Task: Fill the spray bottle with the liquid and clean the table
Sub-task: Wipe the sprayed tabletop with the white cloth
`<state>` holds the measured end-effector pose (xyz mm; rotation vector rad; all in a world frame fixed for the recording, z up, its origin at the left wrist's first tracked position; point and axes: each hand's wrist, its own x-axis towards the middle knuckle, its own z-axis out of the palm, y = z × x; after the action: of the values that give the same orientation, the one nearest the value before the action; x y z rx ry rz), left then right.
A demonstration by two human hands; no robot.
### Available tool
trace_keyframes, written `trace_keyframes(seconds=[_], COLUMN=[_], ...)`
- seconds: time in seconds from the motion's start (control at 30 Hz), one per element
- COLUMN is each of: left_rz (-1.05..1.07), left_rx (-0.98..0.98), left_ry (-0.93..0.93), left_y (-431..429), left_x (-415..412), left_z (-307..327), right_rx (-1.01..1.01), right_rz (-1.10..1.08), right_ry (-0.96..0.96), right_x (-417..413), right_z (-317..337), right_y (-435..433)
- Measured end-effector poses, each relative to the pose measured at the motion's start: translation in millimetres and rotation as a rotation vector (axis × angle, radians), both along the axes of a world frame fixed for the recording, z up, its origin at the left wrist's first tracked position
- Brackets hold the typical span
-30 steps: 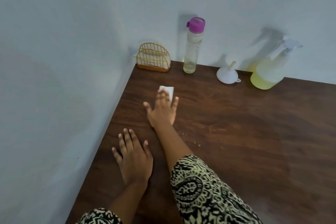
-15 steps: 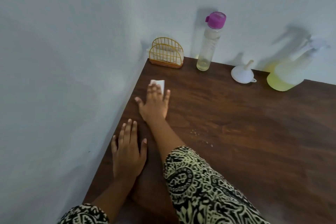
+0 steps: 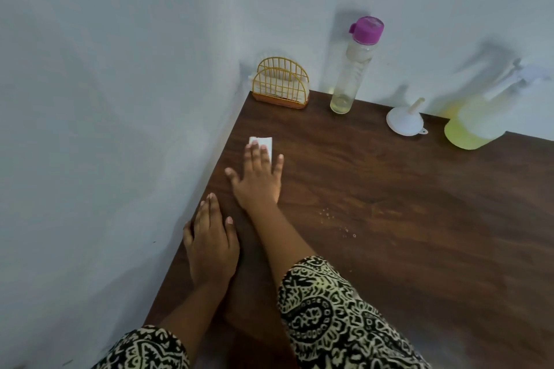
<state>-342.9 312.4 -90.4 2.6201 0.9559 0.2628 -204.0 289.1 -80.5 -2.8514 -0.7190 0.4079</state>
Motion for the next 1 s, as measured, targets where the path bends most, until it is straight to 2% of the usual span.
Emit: trace_keyframes(seconds=[0.07, 0.2, 0.3, 0.37, 0.47, 0.57, 0.63, 0.73, 0.83, 0.9, 1.0], left_rz=[0.01, 0.005, -0.004, -0.005, -0.018, -0.038, -0.034, -0.037, -0.044, -0.053, -0.061], left_rx=[-0.009, -0.027, -0.02, -0.012, -0.025, -0.015, -0.022, -0.027, -0.022, -0.014, -0.01], left_ry=[-0.009, 0.013, 0.028, 0.031, 0.034, 0.036, 0.017, 0.002, -0.005, -0.005, -0.002], left_y=[0, 0, 0, 0, 2, 3, 3, 1, 2, 2, 3], left_x=[-1, 0, 0, 0, 0, -1, -1, -1, 0, -1, -1], left_z=[1, 2, 1, 0, 0, 0, 0, 0, 0, -1, -2], right_rx=[0.008, 0.012, -0.036, -0.026, 0.027, 0.012, 0.02, 0.0, -0.033, 0.01, 0.058], right_rz=[0.015, -0.274, -0.372, -0.318, -0.098, 0.001, -0.11, -0.387, -0.489, -0.429, -0.2], right_ry=[-0.005, -0.059, -0.018, -0.026, -0.012, 0.006, -0.026, -0.055, -0.043, -0.045, -0.002], right_x=[-4, 9, 7, -4, -34, -43, -36, -24, -24, -31, -56], right_z=[-2, -6, -2, -1, 0, -1, -4, -7, -4, -3, -2], right_y=[-10, -86, -103, -77, -28, -29, -65, -135, -146, -117, -68])
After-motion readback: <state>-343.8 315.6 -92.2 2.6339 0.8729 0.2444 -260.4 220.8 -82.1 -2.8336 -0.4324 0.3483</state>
